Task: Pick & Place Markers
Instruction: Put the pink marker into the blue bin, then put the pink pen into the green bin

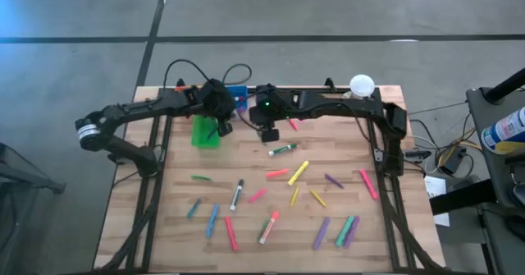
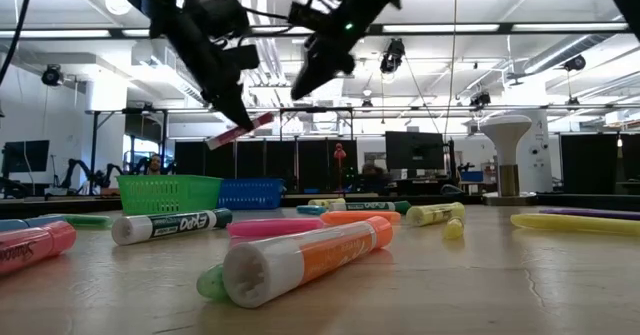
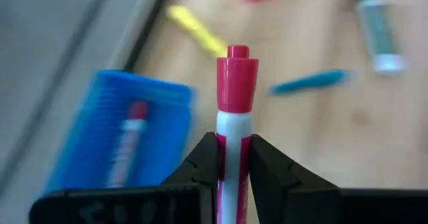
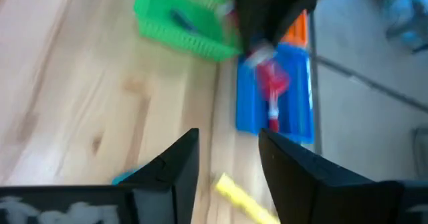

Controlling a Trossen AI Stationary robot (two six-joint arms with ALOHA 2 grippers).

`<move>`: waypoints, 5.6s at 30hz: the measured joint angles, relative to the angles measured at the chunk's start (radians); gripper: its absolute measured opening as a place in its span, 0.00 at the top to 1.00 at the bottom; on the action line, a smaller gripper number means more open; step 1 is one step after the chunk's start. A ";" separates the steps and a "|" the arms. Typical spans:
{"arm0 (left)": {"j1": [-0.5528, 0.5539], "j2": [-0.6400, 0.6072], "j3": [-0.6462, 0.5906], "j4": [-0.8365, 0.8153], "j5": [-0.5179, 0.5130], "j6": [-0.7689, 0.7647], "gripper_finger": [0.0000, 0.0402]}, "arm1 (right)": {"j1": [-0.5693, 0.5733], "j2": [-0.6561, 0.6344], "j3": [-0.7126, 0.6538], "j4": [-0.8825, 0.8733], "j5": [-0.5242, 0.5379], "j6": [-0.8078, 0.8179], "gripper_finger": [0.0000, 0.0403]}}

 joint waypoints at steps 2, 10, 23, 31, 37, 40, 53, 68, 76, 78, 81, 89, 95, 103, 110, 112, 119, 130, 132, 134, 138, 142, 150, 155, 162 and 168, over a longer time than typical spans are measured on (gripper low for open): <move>0.022 0.000 0.020 0.008 -0.096 0.021 0.88 | -0.008 -0.037 -0.040 -0.012 0.000 0.031 0.67; 0.071 0.019 0.033 0.084 -0.191 0.108 0.88 | -0.067 -0.224 -0.412 0.278 0.000 0.132 0.88; 0.147 0.183 0.150 0.042 -0.191 0.244 0.88 | -0.090 -0.512 -0.913 0.782 -0.002 0.262 0.98; 0.194 0.341 0.292 -0.046 -0.189 0.352 0.87 | -0.090 -0.610 -1.042 0.870 -0.002 0.263 0.98; 0.199 0.424 0.328 -0.086 -0.114 0.350 0.86 | -0.089 -0.631 -1.087 0.882 -0.002 0.285 0.98; 0.199 0.459 0.328 -0.091 -0.105 0.346 0.86 | -0.089 -0.631 -1.100 0.899 -0.002 0.282 0.98; 0.204 0.503 0.319 -0.126 -0.093 0.326 0.86 | -0.090 -0.631 -1.100 0.907 -0.002 0.276 0.98; 0.184 0.504 0.313 -0.103 -0.106 0.282 0.76 | -0.090 -0.631 -1.100 0.910 -0.002 0.276 0.98; 0.184 0.504 0.313 -0.100 -0.109 0.260 0.76 | -0.090 -0.631 -1.100 0.909 -0.002 0.276 0.98; 0.184 0.504 0.313 -0.091 -0.118 0.252 0.75 | -0.090 -0.631 -1.099 0.909 -0.002 0.276 0.98; 0.184 0.504 0.313 -0.087 -0.122 0.246 0.75 | -0.090 -0.631 -1.099 0.909 -0.002 0.276 0.98; 0.170 0.481 0.313 -0.121 -0.121 0.250 0.75 | -0.089 -0.631 -1.099 0.907 -0.002 0.276 0.98; 0.136 0.422 0.306 -0.198 -0.121 0.229 0.80 | -0.089 -0.631 -1.099 0.899 0.001 0.281 0.98; 0.098 0.225 0.132 0.076 0.035 0.059 0.98 | -0.089 -0.631 -1.099 0.903 0.041 0.383 0.98; 0.093 0.021 -0.267 0.771 0.353 -0.145 0.99 | -0.090 -0.631 -1.099 0.896 0.076 0.526 0.97; 0.092 -0.015 -0.371 0.960 0.359 -0.208 1.00 | -0.090 -0.631 -1.099 0.883 0.077 0.558 0.95; 0.094 -0.074 -0.614 1.328 0.350 -0.299 1.00 | -0.090 -0.616 -1.099 0.861 0.129 0.651 0.82; 0.095 -0.070 -0.666 1.349 0.324 -0.283 1.00 | -0.188 -0.388 -1.066 0.861 0.067 0.771 0.68; 0.095 -0.070 -0.666 1.352 0.324 -0.282 1.00 | -0.198 -0.356 -1.038 0.860 0.062 0.774 0.65; 0.095 -0.069 -0.666 1.350 0.324 -0.287 1.00 | -0.209 -0.330 -1.004 0.853 0.037 0.773 0.63; 0.093 -0.069 -0.666 1.340 0.324 -0.294 1.00 | -0.218 -0.280 -0.927 0.718 0.018 0.779 0.57; 0.092 -0.069 -0.666 1.338 0.324 -0.295 1.00 | -0.220 -0.220 -0.879 0.595 0.013 0.816 0.55; 0.092 -0.069 -0.666 1.317 0.324 -0.297 1.00 | -0.224 -0.121 -0.859 0.578 0.025 0.882 0.62; 0.092 -0.069 -0.666 1.309 0.225 -0.359 1.00 | -0.224 -0.108 -0.858 0.584 0.030 0.882 0.73; 0.092 -0.068 -0.666 1.265 0.236 -0.448 1.00 | -0.213 -0.125 -0.863 0.580 0.025 0.863 0.93; 0.083 -0.068 -0.666 1.341 0.285 -0.500 1.00 | -0.183 -0.169 -0.895 0.702 -0.004 0.845 0.93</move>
